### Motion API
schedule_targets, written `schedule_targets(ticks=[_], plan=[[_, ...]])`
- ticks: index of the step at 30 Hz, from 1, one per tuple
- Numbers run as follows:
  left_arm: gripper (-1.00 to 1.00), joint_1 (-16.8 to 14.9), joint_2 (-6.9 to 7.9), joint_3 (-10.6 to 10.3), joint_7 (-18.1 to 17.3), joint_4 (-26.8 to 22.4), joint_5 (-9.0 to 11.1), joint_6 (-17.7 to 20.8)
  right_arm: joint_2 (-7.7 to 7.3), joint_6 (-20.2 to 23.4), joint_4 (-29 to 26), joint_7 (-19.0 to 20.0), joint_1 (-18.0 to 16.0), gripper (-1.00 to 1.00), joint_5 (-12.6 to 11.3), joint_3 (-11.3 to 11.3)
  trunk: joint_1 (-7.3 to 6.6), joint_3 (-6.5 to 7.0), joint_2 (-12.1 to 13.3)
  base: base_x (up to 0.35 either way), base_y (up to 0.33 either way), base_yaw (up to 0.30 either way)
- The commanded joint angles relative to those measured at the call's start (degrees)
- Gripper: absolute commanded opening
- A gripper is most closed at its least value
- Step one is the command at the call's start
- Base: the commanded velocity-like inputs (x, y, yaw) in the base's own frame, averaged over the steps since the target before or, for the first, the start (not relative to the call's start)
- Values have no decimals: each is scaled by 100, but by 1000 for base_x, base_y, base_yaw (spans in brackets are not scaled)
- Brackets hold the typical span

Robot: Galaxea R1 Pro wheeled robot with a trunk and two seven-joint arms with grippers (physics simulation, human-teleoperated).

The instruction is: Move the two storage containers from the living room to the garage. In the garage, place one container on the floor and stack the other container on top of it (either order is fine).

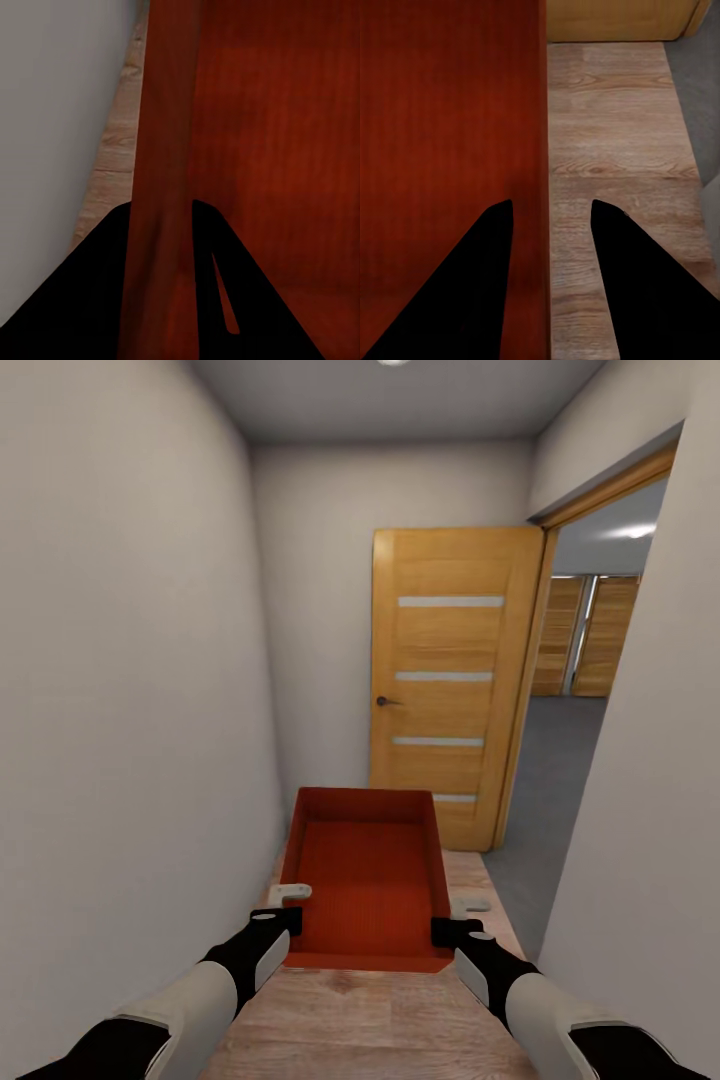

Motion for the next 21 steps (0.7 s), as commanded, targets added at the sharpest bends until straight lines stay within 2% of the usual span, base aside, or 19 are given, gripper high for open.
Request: schedule_targets(ticks=[1, 21], plan=[[-100, -3, 16, 44, 107, -34, -127, 30, 1, -3, 16, -24, 1, -100, -96, 16, 5, -2, -4, 322, 0, 0], [-100, -3, 16, 44, 107, -34, -127, 31, 2, -7, 16, -24, 1, -100, -96, 16, 5, -2, -4, 322, 0, 0]])
